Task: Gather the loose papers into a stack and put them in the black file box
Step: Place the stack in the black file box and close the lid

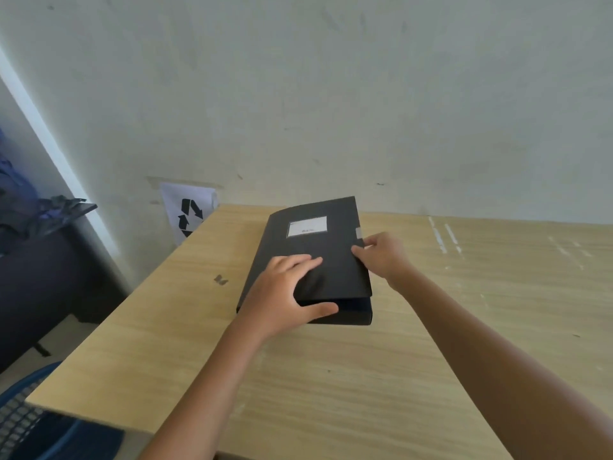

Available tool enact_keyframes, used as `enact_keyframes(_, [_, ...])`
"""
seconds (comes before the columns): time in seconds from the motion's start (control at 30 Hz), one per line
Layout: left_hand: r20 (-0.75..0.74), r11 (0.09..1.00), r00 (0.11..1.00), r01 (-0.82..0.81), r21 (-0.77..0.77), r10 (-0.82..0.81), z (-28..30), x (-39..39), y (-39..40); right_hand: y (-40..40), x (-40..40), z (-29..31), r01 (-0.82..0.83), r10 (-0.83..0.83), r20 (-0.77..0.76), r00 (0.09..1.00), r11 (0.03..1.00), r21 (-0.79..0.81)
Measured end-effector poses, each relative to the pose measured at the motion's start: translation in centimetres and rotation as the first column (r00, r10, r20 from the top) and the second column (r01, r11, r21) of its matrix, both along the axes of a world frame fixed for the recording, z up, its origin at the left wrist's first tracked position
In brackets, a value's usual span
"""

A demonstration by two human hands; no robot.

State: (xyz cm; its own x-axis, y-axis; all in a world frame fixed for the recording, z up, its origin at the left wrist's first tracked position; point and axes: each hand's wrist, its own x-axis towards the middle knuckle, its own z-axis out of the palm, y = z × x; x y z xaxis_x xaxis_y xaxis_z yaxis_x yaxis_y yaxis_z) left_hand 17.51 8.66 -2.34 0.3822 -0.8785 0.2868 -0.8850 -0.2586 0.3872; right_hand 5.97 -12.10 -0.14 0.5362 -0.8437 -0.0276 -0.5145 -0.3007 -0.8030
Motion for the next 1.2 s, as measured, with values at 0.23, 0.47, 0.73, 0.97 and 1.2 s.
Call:
enact_keyframes(0.23, [-0.085, 0.956, 0.961, -0.249, 0.157, 0.265, -2.2, 2.1, 1.5, 0.4, -0.9, -3.2, 0.071, -0.072, -0.016, 0.997, 0.996, -0.053])
enact_keyframes(0.47, [-0.029, 0.948, 0.961, -0.265, 0.175, 0.274, -3.0, 1.8, 1.3, 0.4, -2.2, -4.3, -0.149, 0.109, -0.142, 0.984, 0.941, -0.305])
enact_keyframes(0.73, [0.056, 0.937, 0.983, -0.181, 0.298, 0.173, -3.5, -1.0, -3.4, -1.4, -5.3, -2.3, -0.378, 0.201, -0.395, 0.896, 0.811, -0.446])
enact_keyframes(0.97, [0.161, 0.897, 0.982, -0.161, 0.413, 0.102, -2.6, -3.0, -11.2, -3.0, -8.2, -2.9, -0.484, 0.269, -0.485, 0.832, 0.78, -0.396])
enact_keyframes(1.2, [0.252, 0.816, 0.962, -0.227, 0.531, 0.104, -1.2, -3.7, -14.6, -4.4, -6.8, -3.7, -0.522, 0.165, -0.628, 0.761, 0.73, -0.442])
